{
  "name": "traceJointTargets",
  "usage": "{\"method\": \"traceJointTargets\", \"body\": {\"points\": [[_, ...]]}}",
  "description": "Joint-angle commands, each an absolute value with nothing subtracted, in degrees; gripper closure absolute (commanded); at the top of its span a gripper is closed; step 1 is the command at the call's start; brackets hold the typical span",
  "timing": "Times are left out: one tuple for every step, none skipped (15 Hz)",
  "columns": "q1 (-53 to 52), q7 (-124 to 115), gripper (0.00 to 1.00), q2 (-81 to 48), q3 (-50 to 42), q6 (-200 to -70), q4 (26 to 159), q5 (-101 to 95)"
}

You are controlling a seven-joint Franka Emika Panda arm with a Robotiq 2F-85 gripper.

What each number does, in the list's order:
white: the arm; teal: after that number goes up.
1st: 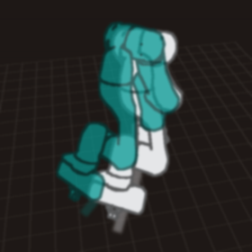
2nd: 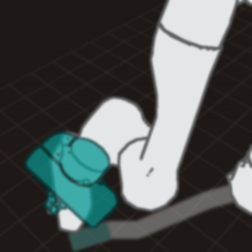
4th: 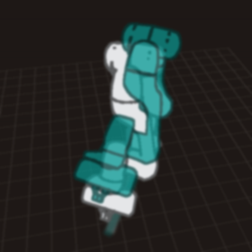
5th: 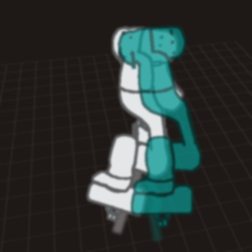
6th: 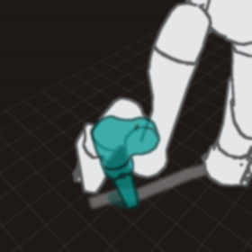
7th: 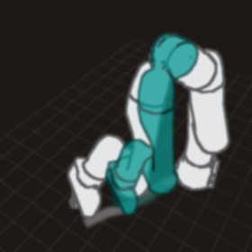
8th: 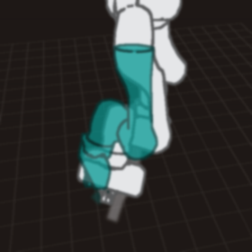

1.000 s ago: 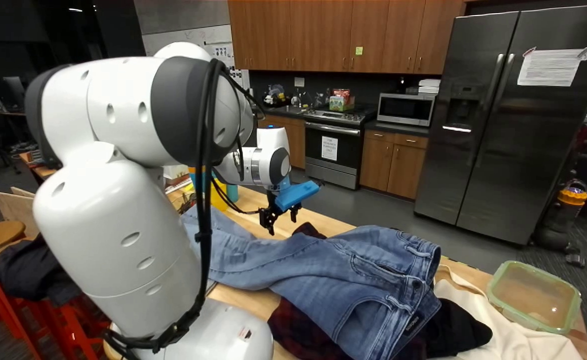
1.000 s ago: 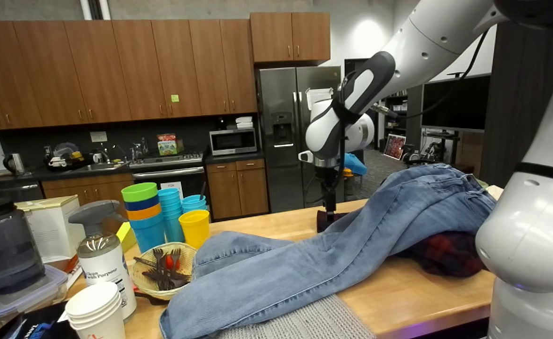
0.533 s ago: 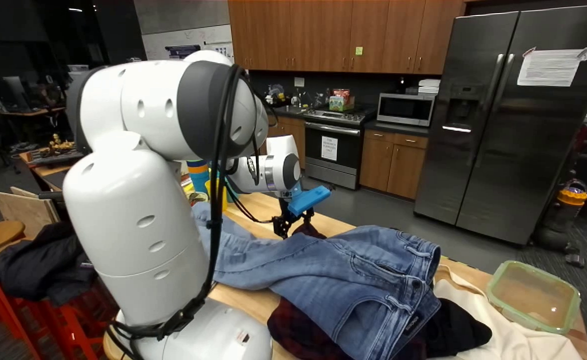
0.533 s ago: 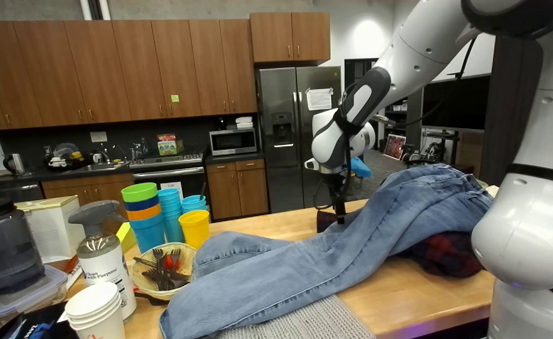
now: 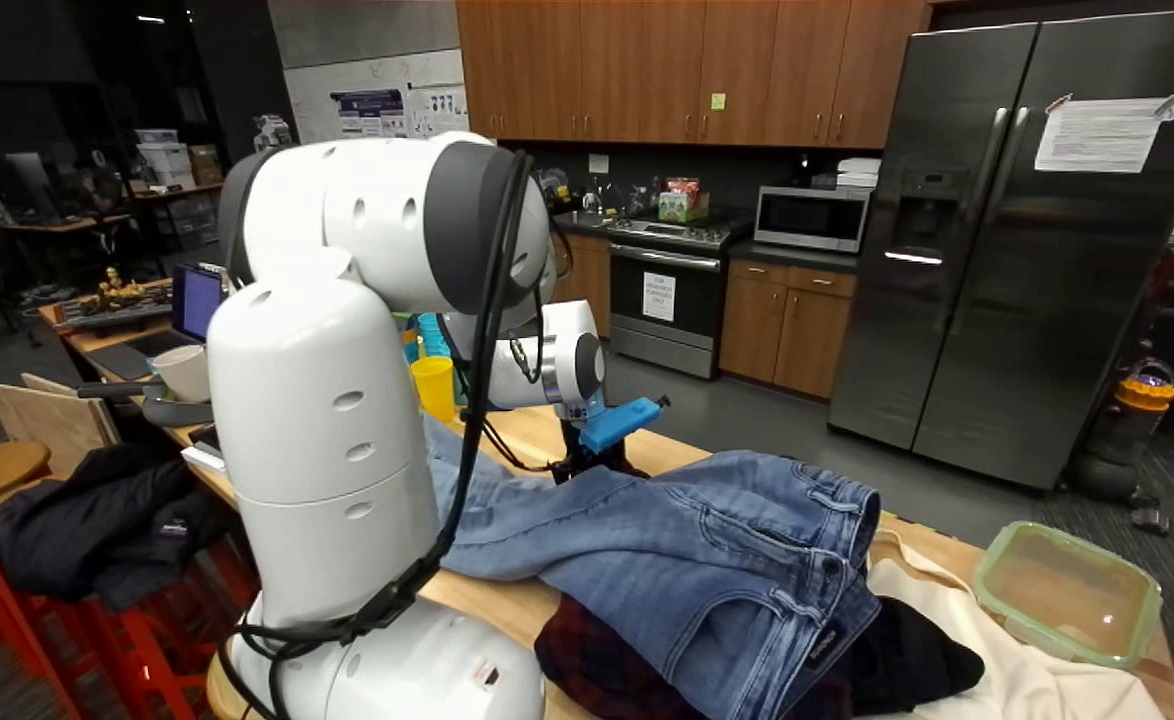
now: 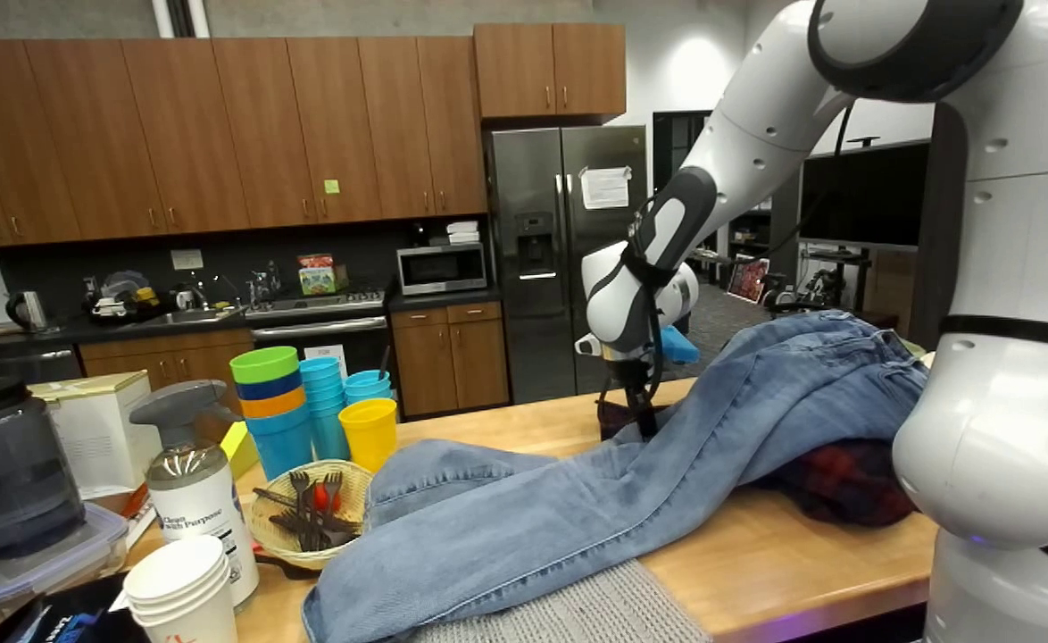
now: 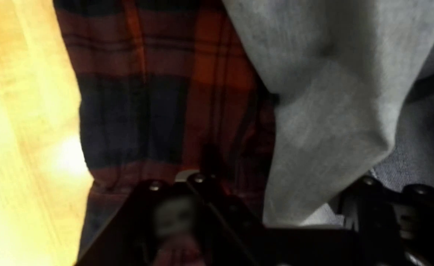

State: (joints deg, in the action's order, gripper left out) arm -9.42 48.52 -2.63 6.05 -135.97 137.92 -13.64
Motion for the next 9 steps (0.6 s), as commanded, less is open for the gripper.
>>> {"method": "traceJointTargets", "body": {"points": [[-8.72,47.04,0.63,-3.73,6.83,-135.35,135.98,-15.27],[-8.72,46.97,0.7,-3.57,6.86,-135.17,135.75,-15.37],[-8.79,46.98,0.78,-3.49,6.98,-135.1,135.48,-15.34],[-8.83,46.9,0.84,-3.32,7.07,-135.05,135.3,-15.37],[-8.84,46.92,0.92,-3.01,7.17,-134.97,135.17,-15.33],[-8.86,46.94,0.98,-2.67,7.28,-135.04,134.92,-15.19],[-8.9,47.02,0.99,-2.39,7.39,-135.14,134.65,-15.04],[-8.94,47.08,1.0,-1.85,7.5,-135.27,134.34,-14.83],[-9.01,47.03,1.0,-1.38,7.64,-135.4,133.97,-14.77]]}}
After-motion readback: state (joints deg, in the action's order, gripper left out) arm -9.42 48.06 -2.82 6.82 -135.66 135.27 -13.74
